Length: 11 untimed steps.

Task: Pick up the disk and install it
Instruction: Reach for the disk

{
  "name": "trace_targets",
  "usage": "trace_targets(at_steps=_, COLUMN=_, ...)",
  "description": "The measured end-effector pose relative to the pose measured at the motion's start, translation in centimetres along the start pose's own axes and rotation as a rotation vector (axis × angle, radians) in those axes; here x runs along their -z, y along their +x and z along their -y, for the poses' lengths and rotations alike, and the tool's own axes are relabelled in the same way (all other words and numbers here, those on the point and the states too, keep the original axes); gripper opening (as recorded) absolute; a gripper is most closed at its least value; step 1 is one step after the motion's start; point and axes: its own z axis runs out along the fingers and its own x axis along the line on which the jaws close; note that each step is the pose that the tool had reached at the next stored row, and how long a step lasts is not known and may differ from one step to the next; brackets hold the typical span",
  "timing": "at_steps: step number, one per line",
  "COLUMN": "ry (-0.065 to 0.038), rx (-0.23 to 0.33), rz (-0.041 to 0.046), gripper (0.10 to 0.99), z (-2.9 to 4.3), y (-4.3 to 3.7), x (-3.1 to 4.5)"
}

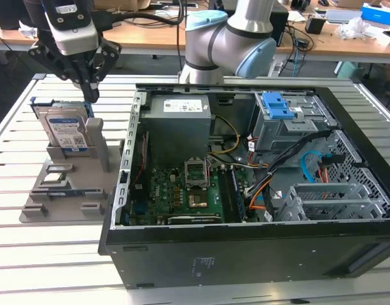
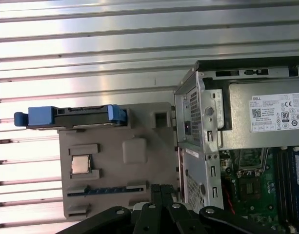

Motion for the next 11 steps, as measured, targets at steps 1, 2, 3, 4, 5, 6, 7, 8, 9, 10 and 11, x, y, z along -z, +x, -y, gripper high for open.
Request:
trace_targets(at_steps=1, ry=0.0, rx=0.0, rz=0.0, gripper=0.106, z=0.01, y=0.12, x=0.0)
trace_targets(at_steps=2, ry=0.0, rx=0.0, rz=0.0, gripper=0.106, z=0.02, y=0.28, x=0.01)
trace_targets(at_steps=3, ry=0.0, rx=0.0, rz=0.0, gripper=0.106, z=0.04, y=0.54, x=0.01)
trace_targets(at_steps=4, ry=0.0, rx=0.0, rz=0.0, gripper=0.106, z=0.06, y=0.73, x=0.02)
trace_targets(at_steps=5, ry=0.0, rx=0.0, rz=0.0, gripper=0.106, z=0.07, y=0.86, x=0.02)
trace_targets(at_steps=6, ry=0.0, rx=0.0, rz=-0.0001, gripper=0.106, z=0.08, y=1.06, x=0.03)
trace_targets(at_steps=7, ry=0.0, rx=0.0, rz=0.0, gripper=0.106, z=0.09, y=1.2, x=0.03)
trace_targets(at_steps=8, ry=0.0, rx=0.0, rz=0.0, gripper=0.106, z=0.1, y=1.31, x=0.04)
trace_targets(at_steps=9, ry=0.0, rx=0.0, rz=0.0, gripper=0.106, z=0.11, y=1.48, x=0.04)
trace_targets(at_steps=10, ry=0.0, rx=0.0, rz=0.0, gripper=0.106, z=0.12, y=1.57, x=0.04)
trace_targets(at_steps=11, ry=0.0, rx=0.0, rz=0.0, gripper=0.106, z=0.13, y=1.67, x=0.04)
